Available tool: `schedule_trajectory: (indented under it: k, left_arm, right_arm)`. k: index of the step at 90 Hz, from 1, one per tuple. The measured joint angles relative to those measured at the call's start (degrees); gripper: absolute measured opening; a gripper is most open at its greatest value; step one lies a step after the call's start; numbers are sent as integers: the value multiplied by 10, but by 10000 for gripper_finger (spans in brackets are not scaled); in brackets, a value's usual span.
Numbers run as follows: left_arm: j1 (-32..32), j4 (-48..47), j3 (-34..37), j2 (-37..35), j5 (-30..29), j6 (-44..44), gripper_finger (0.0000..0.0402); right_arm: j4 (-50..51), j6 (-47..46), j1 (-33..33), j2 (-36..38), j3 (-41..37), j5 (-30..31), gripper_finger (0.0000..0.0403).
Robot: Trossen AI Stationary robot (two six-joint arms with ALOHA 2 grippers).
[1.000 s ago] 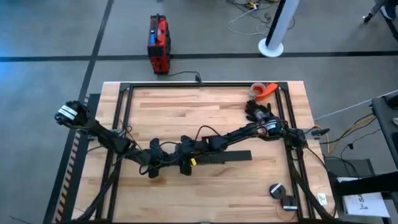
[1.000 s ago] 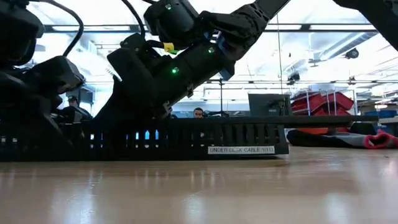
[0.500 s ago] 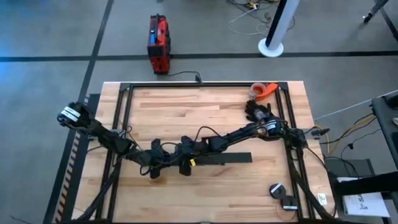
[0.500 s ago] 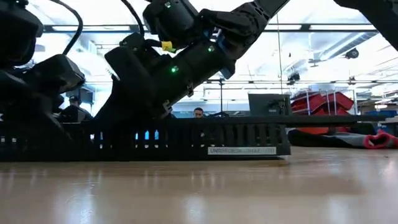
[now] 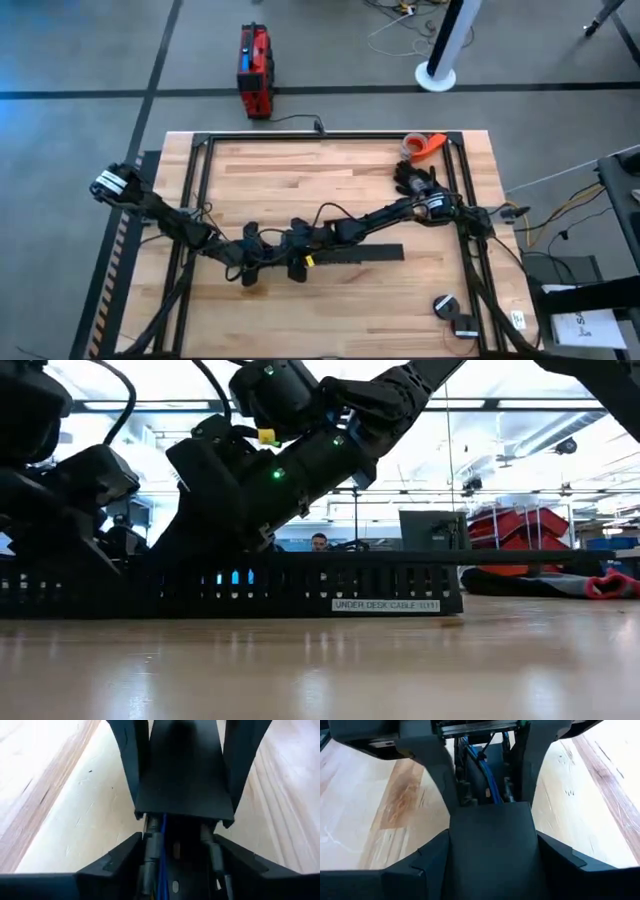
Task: Ziptie cables
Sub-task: Close the black cable duct
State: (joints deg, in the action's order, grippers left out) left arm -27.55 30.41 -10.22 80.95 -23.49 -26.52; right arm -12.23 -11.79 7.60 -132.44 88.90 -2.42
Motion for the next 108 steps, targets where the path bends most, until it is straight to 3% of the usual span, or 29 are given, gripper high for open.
schedule_trajectory:
  k: [24, 43, 58, 74, 90, 108]
  left_arm:
    - [0, -2, -3, 0, 1, 17, 210]
    - [0, -18, -7, -24, 29, 37, 235]
    - [0, -116, 0, -85, 60, 1, 255]
    - [-8, -190, 8, -125, 84, -17, 250]
    - [-7, -164, 27, -110, 75, -27, 224]
    - [-7, -57, 43, -69, 72, -21, 212]
  right_arm:
    - [-39, -8, -1, -34, 35, 7, 215]
    - [61, 10, -2, -44, 92, 21, 214]
    - [86, 14, -3, -42, 96, 21, 214]
    - [92, 13, -4, -42, 96, 20, 214]
    - [88, 13, -4, -42, 94, 18, 214]
    - [39, 11, -4, -44, 90, 6, 215]
